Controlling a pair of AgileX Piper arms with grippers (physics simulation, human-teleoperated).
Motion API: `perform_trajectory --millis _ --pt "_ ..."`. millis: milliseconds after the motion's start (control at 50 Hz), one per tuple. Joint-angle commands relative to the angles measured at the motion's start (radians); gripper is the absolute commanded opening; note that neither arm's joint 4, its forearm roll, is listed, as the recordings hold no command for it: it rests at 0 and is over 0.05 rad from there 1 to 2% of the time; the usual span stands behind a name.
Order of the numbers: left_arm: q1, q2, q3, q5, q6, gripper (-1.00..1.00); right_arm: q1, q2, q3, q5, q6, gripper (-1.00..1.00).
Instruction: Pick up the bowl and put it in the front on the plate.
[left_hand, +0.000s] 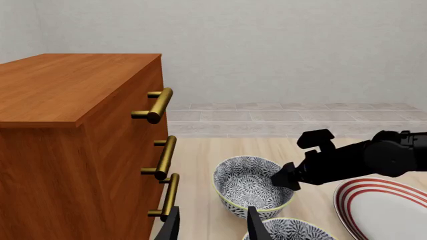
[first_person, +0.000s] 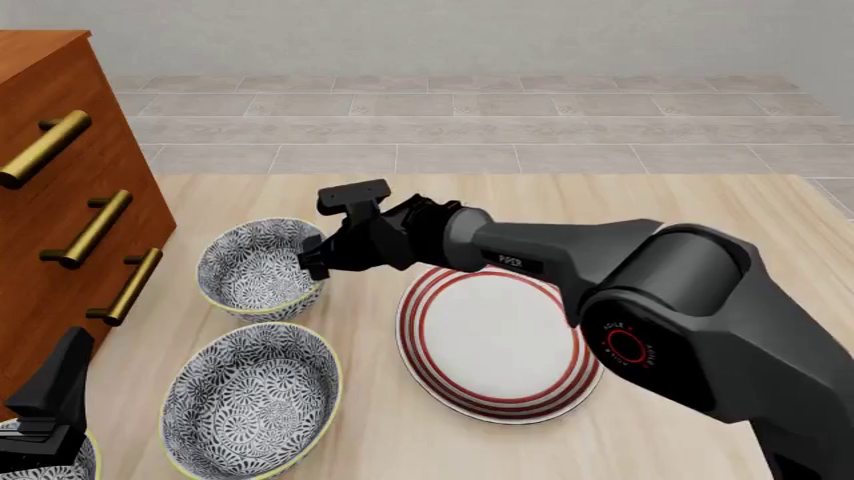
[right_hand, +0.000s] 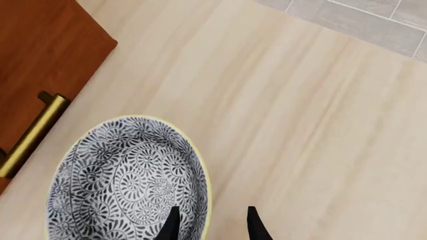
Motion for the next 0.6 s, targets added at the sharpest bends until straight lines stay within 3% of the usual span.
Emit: perform_trajectory --millis 20,40,480,600 --pt "0.0 0.0 0.0 0.0 0.0 1.0 0.004 0.023 0.006 -0.019 0.012 1.0" --pt "0.0 0.0 0.0 0.0 0.0 1.0 0.008 0.013 0.02 -0.03 0.013 -1.0" --pt "0.0 0.0 0.0 0.0 0.0 1.0 -0.059 -0.034 0.027 -0.012 -0.048 -1.0" --pt "0.0 0.0 0.0 0.0 0.0 1.0 -0.098 -0.033 -0.02 0.03 -0.087 -1.0"
